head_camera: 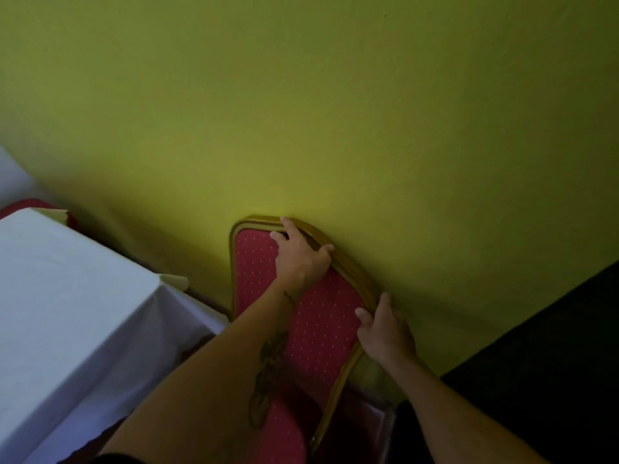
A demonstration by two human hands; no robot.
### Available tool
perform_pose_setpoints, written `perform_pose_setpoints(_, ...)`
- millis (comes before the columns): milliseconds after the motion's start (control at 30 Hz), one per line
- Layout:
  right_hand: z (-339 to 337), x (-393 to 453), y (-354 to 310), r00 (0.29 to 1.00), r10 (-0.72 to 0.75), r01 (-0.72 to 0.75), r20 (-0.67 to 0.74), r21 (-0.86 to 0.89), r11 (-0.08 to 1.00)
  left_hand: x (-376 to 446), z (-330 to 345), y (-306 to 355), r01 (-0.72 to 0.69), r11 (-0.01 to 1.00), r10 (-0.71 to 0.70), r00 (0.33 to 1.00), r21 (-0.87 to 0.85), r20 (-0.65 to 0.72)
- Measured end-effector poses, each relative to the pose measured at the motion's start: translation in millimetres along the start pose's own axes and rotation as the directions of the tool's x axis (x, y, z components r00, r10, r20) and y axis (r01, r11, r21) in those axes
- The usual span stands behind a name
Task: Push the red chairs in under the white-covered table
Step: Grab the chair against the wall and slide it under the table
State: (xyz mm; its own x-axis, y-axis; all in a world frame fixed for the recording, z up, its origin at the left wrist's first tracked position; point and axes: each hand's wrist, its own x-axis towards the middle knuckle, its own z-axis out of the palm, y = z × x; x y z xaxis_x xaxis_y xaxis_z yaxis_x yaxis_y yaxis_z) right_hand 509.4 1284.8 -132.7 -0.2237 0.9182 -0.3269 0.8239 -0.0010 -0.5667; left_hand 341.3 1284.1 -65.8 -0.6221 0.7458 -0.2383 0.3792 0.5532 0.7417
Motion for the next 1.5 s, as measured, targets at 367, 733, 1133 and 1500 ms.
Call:
perform_pose_setpoints(367,23,-98,28,0.983,0.075,-0.085,-0.166,-0.052,0.995,-63,-25,-43,-0.119,0.99,0.134,0.957,-0.072,0.258)
perform_pose_setpoints(733,21,-182,37,0.992,0.122,-0.122,0.001,0.076,0.99,-186,-50,-108,-0.092,0.982,0.0,0.873,0.165,0.488)
perform_pose_setpoints(1133,-35,-153,-39,0.995,-0.052,0.049,0.083,0.036,0.998,-222,4,-128,0.072,0.997,-0.044,0.861,-0.037,0.507)
perform_pose_setpoints(1500,-24,-80,-69,0.965,-0.173,0.182,0.196,-0.03,0.983,-205,82,-64,0.428,0.895,-0.357,0.857,-0.127,0.372)
